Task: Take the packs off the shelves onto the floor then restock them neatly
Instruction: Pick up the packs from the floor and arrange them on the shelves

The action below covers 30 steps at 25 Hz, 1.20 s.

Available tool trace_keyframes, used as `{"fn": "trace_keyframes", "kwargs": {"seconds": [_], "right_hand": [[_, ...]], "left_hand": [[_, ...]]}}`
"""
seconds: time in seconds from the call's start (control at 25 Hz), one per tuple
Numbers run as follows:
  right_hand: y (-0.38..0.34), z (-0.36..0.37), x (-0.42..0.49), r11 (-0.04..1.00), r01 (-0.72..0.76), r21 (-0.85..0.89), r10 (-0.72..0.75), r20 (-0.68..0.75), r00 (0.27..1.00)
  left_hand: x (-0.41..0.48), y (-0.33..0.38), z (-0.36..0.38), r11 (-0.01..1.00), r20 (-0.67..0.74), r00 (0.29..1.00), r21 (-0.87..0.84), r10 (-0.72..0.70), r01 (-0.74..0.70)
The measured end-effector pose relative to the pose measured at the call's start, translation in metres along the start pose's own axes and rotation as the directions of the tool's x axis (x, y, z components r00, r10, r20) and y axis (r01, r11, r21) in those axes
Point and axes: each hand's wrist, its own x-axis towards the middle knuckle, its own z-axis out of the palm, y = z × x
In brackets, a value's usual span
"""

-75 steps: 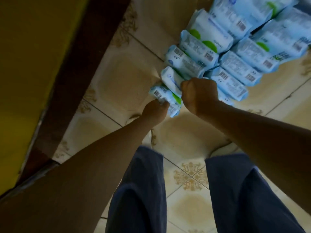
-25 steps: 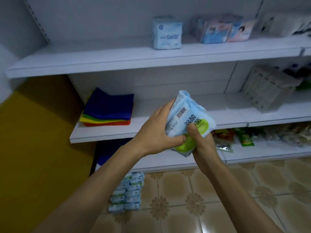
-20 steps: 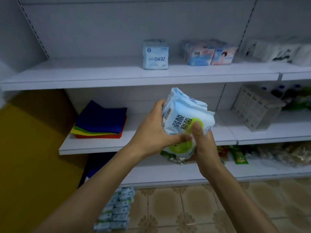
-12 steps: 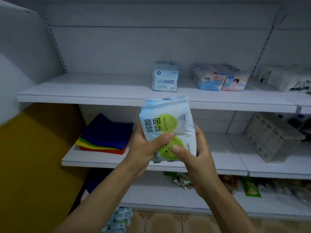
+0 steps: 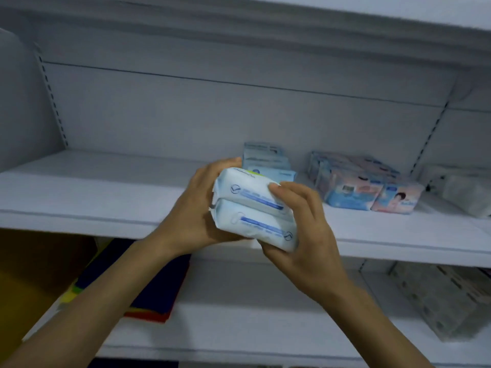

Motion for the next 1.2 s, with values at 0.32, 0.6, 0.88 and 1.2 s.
{"fn": "trace_keyframes", "kwargs": {"seconds": [0.32,0.6,0.88,1.2], "right_hand": [[0.090,0.083,0.088,0.973,-0.105,-0.208,0.098,-0.041,0.994],[0.142,0.112,0.097,0.871,0.097,-0.481,-0.108,0.005,0.994],[0.149,0.117,0.099,0.856,0.098,-0.507,-0.130,-0.027,0.991],[0.143,0.119,0.098,0.858,0.088,-0.506,-0.119,-0.029,0.993]], "left_hand": [[0.086,-0.136,-0.034,0.938,-0.331,0.879,-0.158,-0.343,0.307],[0.148,-0.249,-0.004,0.860,-0.122,0.861,-0.218,-0.494,0.462],[0.166,-0.314,0.027,0.843,-0.252,0.805,-0.122,-0.537,0.524],[0.163,-0.292,0.028,0.850,-0.201,0.832,-0.001,-0.517,0.527]]}}
